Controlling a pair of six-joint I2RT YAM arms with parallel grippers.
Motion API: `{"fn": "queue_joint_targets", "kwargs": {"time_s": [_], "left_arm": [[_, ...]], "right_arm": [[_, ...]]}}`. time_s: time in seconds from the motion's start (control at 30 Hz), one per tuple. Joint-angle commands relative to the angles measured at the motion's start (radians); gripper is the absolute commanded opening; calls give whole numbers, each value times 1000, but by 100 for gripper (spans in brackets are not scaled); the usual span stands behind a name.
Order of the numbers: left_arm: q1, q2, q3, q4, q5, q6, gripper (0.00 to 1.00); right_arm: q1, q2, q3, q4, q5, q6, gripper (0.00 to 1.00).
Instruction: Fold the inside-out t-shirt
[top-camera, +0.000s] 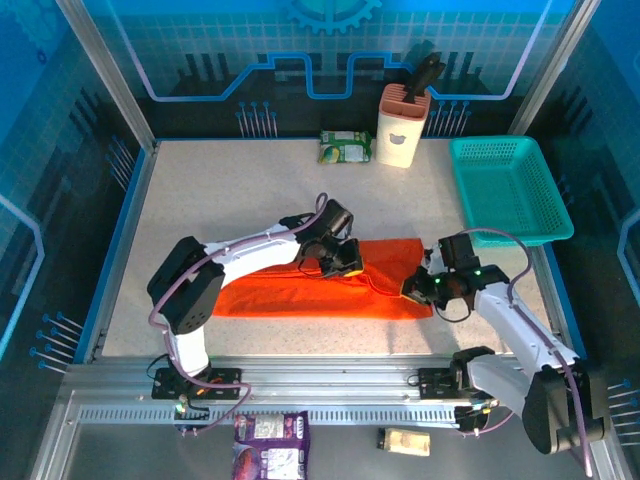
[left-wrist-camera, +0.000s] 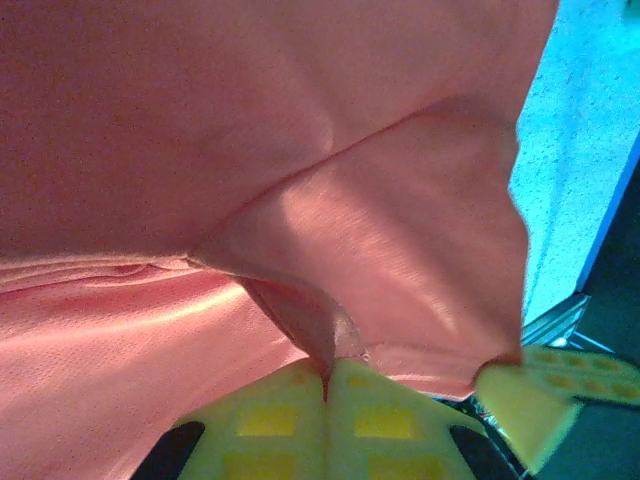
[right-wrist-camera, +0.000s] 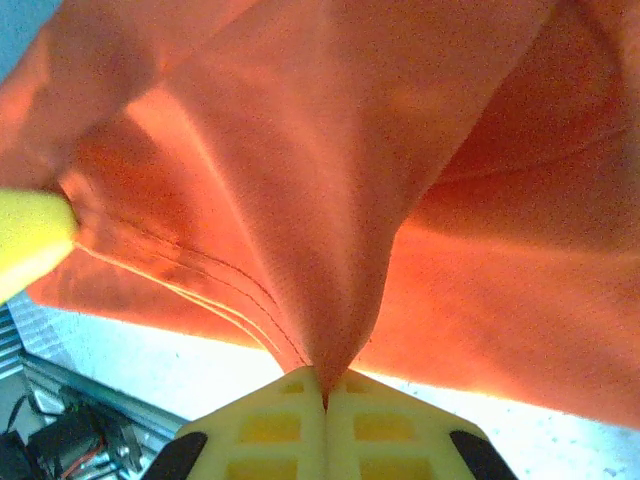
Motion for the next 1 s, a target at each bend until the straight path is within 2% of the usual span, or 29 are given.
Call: {"fn": "queue_joint_targets", "kwargs": {"time_s": [0.0, 0.13, 0.33, 0.4, 0.47, 0.6, 0.8, 0.97], "left_arm": [[9, -26, -13, -25, -6, 14, 3], [12, -6, -25, -21, 26, 17, 4], [10, 31, -65, 8, 70, 14, 6], [8, 31, -80, 18, 91, 12, 9], [9, 19, -105, 27, 110, 11, 15], [8, -46, -155, 54, 137, 8, 23], [24, -127, -164, 3, 121, 46, 27], [111, -166, -194, -56, 69, 100, 25]], "right_arm": [[66, -27, 19, -67, 41, 74, 0], [113, -56, -11, -75, 75, 117, 0], [128, -34, -80, -23, 89, 134, 0], [126, -15, -91, -16, 96, 128, 5], [126, -4, -85, -22, 93, 125, 16], [122, -26, -33, -84, 135, 103, 31], [78, -23, 54, -139, 157, 42, 36], [59, 78, 109, -57, 89, -7, 37]]}}
